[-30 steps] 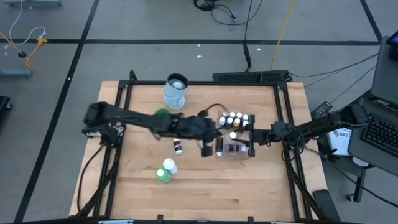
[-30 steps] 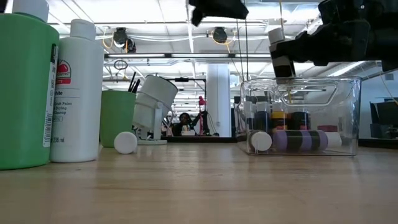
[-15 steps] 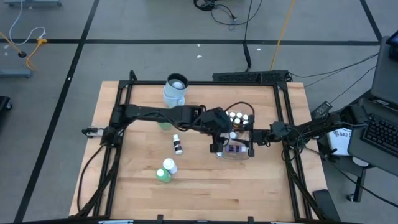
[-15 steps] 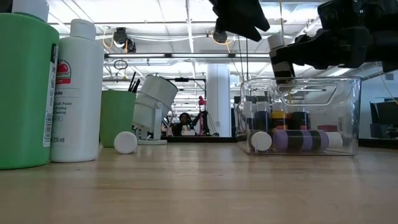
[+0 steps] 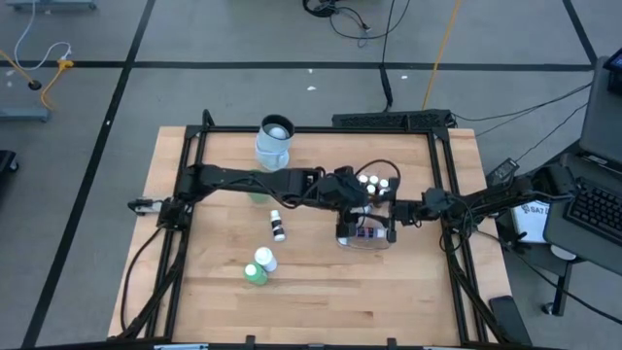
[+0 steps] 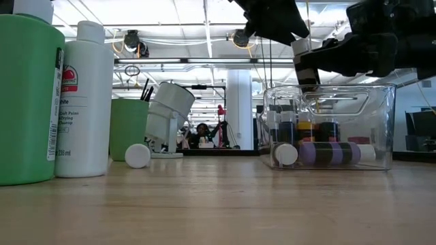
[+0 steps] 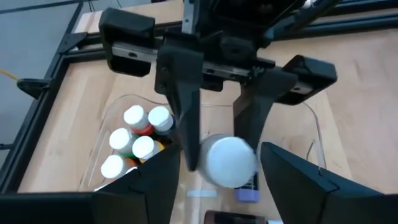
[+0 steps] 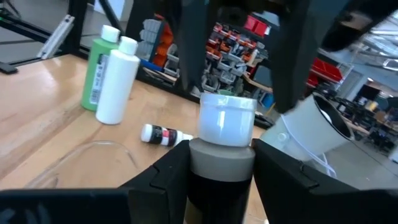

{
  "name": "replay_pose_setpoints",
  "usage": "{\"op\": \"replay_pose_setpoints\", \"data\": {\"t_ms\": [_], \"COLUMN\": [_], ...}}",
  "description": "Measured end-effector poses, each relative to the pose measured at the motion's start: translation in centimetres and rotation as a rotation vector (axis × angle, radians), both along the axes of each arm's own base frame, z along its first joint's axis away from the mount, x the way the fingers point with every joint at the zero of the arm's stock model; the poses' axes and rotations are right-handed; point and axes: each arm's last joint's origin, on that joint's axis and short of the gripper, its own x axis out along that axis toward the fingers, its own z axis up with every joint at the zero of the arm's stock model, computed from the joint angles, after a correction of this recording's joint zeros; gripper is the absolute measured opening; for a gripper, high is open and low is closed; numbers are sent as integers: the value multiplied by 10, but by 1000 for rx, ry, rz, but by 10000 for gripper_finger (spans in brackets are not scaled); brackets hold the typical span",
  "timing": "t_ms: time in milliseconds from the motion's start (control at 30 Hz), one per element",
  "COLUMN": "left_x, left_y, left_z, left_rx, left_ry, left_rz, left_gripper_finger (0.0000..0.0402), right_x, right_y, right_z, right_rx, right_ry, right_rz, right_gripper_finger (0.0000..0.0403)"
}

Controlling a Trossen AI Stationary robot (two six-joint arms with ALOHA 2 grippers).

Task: Pick & Place Paint Supplies
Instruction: Put the gray paint bottle into the transparent bin

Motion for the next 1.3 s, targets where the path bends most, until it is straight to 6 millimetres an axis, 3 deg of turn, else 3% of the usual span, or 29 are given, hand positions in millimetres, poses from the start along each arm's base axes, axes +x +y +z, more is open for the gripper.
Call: {"op": "replay_pose_setpoints", "data": {"t_ms": [333, 900, 1033, 1200, 1300], "left_x": [0, 2, 3, 3, 3], "left_y": [0, 12, 12, 11, 11], "left_z": [-1, -11, -10, -10, -10], "left_rx": [-9, -22, -31, -27, -13], "left_ry": [1, -13, -32, -25, -21], "left_rz": [11, 47, 43, 40, 21], "left_gripper_finger": [199, 208, 175, 105, 99], "right_x": [0, 0, 0, 0, 0], "right_y": [-3, -3, -3, -3, -3], "right_z": [0, 1, 1, 1, 1], "right_rx": [19, 31, 32, 38, 36], "right_ry": [0, -17, -17, -15, -15], "right_rz": [-15, -16, -16, -25, -25], "right_gripper_finger": [145, 148, 146, 150, 150]}}
